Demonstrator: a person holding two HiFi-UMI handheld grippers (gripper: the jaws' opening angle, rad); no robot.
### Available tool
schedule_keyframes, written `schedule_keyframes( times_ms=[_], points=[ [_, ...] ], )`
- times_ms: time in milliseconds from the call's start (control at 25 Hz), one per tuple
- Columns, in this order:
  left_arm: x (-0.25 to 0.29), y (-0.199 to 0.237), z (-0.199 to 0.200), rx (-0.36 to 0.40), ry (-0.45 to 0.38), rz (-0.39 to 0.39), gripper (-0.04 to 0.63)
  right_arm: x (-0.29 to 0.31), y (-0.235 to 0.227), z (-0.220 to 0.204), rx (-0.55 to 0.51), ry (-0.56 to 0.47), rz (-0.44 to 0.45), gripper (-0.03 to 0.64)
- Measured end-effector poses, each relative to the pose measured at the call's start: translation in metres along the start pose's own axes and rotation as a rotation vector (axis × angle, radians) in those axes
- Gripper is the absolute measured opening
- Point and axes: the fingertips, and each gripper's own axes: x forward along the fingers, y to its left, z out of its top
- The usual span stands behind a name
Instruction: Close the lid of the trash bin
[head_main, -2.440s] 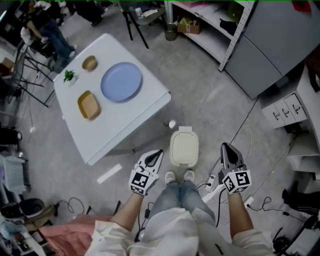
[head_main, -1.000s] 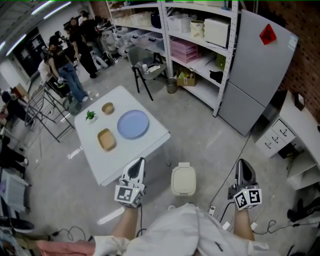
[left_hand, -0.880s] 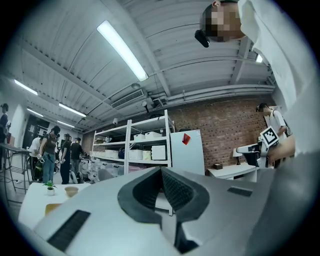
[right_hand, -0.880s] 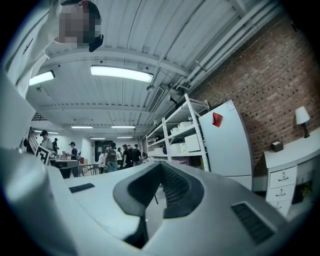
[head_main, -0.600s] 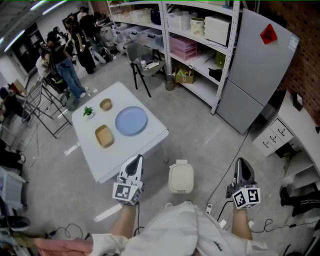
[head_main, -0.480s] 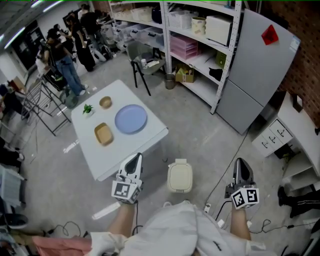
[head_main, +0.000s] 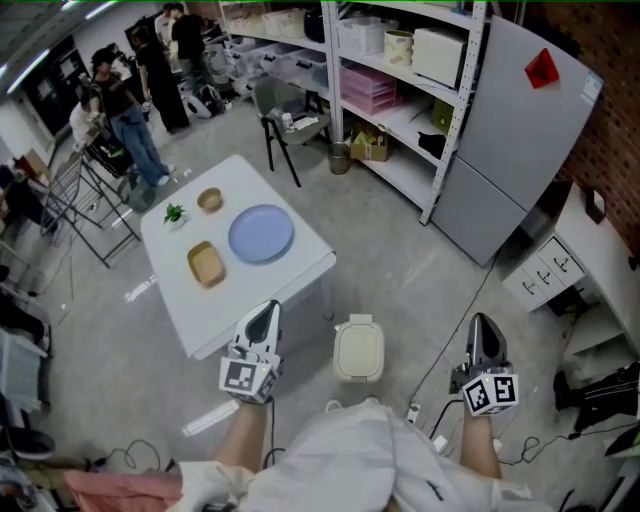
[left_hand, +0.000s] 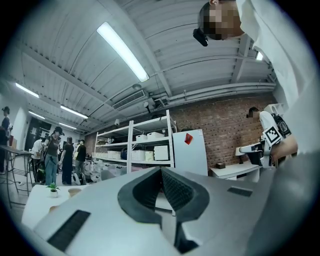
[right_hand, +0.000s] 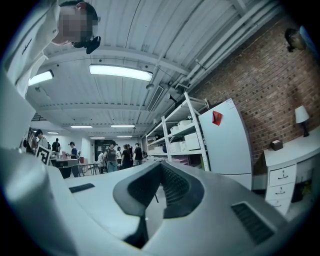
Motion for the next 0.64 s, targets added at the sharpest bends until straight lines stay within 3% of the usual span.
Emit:
schedule_keyframes(
  times_ms=[640],
  points=[
    [0.0033,-0.0096,-0.0031,0.0,0.006,-0.009,0.025,0.0035,-0.0018,-0.008,0.003,0.024,0.001,0.017]
  ],
)
